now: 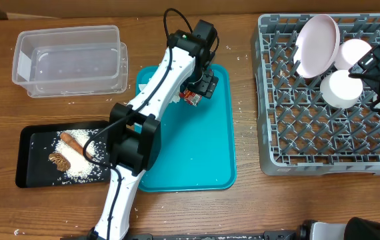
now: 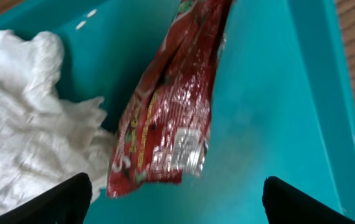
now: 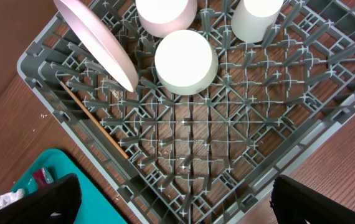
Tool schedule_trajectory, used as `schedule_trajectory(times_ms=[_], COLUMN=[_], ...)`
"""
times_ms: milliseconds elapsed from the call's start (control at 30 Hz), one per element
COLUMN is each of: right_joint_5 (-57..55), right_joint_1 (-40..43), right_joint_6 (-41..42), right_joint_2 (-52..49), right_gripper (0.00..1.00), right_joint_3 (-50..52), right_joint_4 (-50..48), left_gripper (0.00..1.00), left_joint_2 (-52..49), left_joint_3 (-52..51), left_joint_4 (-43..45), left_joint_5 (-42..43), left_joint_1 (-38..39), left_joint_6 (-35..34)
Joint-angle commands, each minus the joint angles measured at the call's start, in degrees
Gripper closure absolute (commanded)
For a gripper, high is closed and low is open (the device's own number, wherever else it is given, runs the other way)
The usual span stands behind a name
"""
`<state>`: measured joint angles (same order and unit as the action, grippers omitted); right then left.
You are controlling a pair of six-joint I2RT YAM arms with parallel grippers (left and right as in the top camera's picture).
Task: Sort waste into correct bins and load items into the dishwasher
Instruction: 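Grasp the red snack wrapper with the left gripper and lift it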
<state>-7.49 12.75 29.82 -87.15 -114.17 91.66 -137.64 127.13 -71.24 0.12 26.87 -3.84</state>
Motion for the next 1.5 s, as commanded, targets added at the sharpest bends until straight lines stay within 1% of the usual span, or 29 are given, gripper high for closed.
schedule_trajectory(times_ms=[0,100,233,267,333,400,533,667,800,867,900,967,1067,1267,1367,1400,1467], right_joint_5=[0.0,0.0,0.0,0.0,0.0,0.0,0.0,0.0,0.0,0.0,0.0,0.0,0.0,0.0,0.0,0.0,0.0], right_joint_1=[0.2,0.2,0.2,0.2,0.2,0.2,0.2,0.2,0.2,0.2,0.2,0.2,0.2,0.2,0.2,0.2,0.2], right_joint_6=[0.2,0.2,0.2,0.2,0.2,0.2,0.2,0.2,0.2,0.2,0.2,0.2,0.2,0.2,0.2,0.2,0.2], right_joint_2=[0.4,0.4,0.4,0.4,0.4,0.4,0.4,0.4,0.4,0.4,0.4,0.4,0.4,0.4,0.4,0.4,0.4], right_gripper=[0.00,0.00,0.00,0.00,0.00,0.00,0.00,0.00,0.00,0.00,0.00,0.00,0.00,0.00,0.00,0.00,0.00], right_joint_3=[-0.6,-0.6,-0.6,-0.6,-0.6,-0.6,-0.6,-0.6,-0.6,-0.6,-0.6,-0.6,-0.6,-0.6,-0.6,-0.6,-0.6], right_joint_4=[-0.2,-0.2,-0.2,-0.2,-0.2,-0.2,-0.2,-0.2,-0.2,-0.2,-0.2,-0.2,-0.2,-0.2,-0.2,-0.2,-0.2], left_gripper=[0.11,0.12,0.16,0.18,0.28,0.33,0.39,0.53,0.75,0.90,0.96,0.96,0.96,0.96,0.96,0.96,0.96], left_joint_2=[-2.8,-4.4,-4.9,-4.9,-4.9,-4.9,-4.9,-5.2,-5.2,-5.1,-5.0,-5.0,-4.9,-4.9,-4.9,-4.9,-4.9], left_joint_3=[1.6,1.6,1.6,1.6,1.6,1.5,1.3,1.2,1.2,1.3,1.8,3.3,9.7,26.5,34.2,37.6,39.8], left_joint_4=[1.0,1.2,1.2,1.2,1.2,0.9,0.5,0.0,-0.9,-1.6,-2.7,-4.7,-10.1,-17.6,-20.2,-21.5,-23.1], left_joint_5=[-1.2,-3.4,-3.7,-3.6,-3.3,-3.1,-3.1,-3.1,-3.1,-3.1,-3.1,-3.1,-3.1,-4.2,-8.3,-10.7,-11.8], left_joint_1=[-0.3,-0.3,-0.3,-0.3,-0.3,-0.3,-0.2,-0.2,-0.2,-0.2,-0.2,-0.2,-0.5,-1.9,-4.0,-6.2,-8.9], left_joint_6=[1.3,1.3,1.3,1.3,1.3,1.0,1.0,1.0,1.0,0.6,-0.1,-0.8,-2.9,-7.7,-13.4,-16.4,-18.9])
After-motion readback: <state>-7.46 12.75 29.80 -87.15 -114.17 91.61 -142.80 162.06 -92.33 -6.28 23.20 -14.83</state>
